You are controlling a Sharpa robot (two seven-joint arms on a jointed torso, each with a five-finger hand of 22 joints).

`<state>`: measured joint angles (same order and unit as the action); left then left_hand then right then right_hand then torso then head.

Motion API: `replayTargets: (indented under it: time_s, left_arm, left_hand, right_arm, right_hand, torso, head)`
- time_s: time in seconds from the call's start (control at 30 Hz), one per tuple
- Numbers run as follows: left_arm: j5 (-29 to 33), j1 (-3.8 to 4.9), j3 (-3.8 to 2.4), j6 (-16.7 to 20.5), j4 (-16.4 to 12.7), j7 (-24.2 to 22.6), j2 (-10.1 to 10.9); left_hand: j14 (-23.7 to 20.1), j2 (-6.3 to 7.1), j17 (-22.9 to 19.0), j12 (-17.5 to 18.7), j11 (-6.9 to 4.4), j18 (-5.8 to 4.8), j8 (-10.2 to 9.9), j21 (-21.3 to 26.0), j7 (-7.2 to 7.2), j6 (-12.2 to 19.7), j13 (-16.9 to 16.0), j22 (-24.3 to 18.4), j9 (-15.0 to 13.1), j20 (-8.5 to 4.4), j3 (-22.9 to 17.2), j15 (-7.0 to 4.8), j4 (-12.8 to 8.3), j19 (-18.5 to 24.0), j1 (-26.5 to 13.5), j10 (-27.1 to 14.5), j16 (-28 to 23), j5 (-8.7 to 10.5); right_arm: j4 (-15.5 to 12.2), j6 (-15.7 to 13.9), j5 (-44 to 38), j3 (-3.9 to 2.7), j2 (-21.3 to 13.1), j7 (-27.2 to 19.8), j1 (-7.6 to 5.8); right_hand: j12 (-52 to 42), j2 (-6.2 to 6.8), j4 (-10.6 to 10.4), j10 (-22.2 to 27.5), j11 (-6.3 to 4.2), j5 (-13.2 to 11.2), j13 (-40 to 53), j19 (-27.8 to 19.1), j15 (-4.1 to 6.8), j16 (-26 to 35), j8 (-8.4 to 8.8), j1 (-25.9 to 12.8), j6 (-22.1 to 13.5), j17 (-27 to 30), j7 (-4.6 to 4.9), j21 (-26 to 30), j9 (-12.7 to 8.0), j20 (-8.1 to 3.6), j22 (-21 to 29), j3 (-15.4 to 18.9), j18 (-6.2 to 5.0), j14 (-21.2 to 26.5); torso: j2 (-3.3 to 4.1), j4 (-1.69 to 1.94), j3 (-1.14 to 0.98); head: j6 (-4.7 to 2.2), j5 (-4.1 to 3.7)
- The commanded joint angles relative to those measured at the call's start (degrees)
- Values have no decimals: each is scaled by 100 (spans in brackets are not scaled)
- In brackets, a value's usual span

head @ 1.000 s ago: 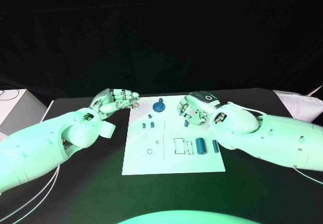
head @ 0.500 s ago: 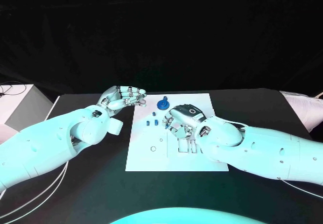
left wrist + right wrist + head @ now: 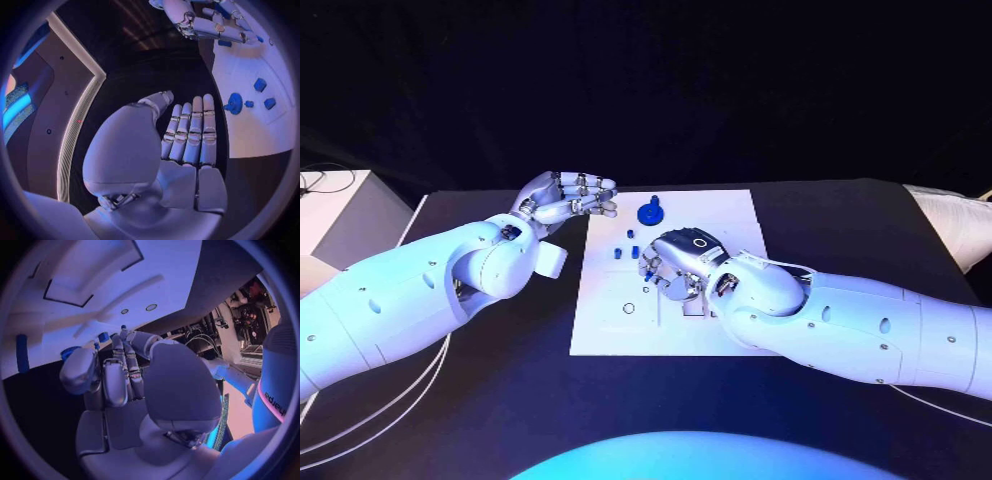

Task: Assemble the parts on the task board

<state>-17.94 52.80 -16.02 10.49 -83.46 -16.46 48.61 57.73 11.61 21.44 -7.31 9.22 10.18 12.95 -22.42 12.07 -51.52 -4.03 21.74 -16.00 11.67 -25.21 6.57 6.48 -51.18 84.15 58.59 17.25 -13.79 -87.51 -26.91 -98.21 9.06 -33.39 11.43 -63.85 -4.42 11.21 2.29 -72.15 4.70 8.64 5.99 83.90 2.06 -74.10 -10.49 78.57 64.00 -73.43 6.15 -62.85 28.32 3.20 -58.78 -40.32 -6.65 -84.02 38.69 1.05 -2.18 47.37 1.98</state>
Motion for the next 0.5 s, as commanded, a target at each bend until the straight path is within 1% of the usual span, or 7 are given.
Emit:
replayTargets:
  time_s: [0.03, 0.17, 0.3, 0.5]
  left_arm:
    - [49, -4, -5, 5, -27, -87, -2]
    - [49, -4, -5, 1, -30, -83, 3]
    - [49, -3, -5, -8, -35, -77, 12]
    - [49, -3, -6, -37, -35, -71, 10]
  left_hand:
    - [-38, -30, 7, -39, 15, -15, -2, 37, 2, -38, -5, -6, 7, 30, -14, 10, 12, 17, 20, 36, -6, -38]
    - [-41, -28, 8, -42, 16, -15, -3, 41, 3, -40, -3, -8, 8, 32, -14, 11, 16, 17, 15, 38, -6, -36]
    - [-41, -28, 8, -42, 16, -15, -3, 41, 3, -40, -3, -8, 8, 32, -14, 11, 16, 17, 15, 38, -6, -36]
    - [-41, -28, 8, -42, 16, -15, -3, 41, 3, -40, -3, -8, 8, 32, -14, 11, 16, 17, 15, 38, -6, -36]
  right_arm:
    - [14, 130, -127, 7, 39, 9, 22]
    - [24, 189, -176, 14, 62, 47, 32]
    - [39, 265, -212, 22, 81, 81, 37]
    - [69, 317, -272, 28, 109, 143, 45]
  right_hand:
    - [1, -32, 22, -253, -216, 38, 4, 18, 33, 10, -25, -20, 11, 4, 26, 36, 5, -32, 6, -19, 73, -329]
    - [1, -32, 22, -253, -216, 38, 4, 18, 33, 10, -25, -20, 11, 4, 26, 36, 5, -32, 6, -19, 73, -329]
    - [3, -32, 25, -253, -215, 40, 5, 19, 32, 4, -25, -21, 10, -1, 28, 26, 6, -32, -6, -21, 75, -330]
    - [4, -31, 26, -254, -215, 41, 5, 17, 32, 7, -25, -23, 10, 3, 28, 33, 6, -31, 2, -22, 73, -329]
  torso:
    - [0, 2, -1]
    - [-2, 4, -4]
    - [-3, 2, 3]
    - [-7, 1, -1]
  head:
    - [39, 20]
    - [47, 23]
    - [58, 21]
    - [69, 21]
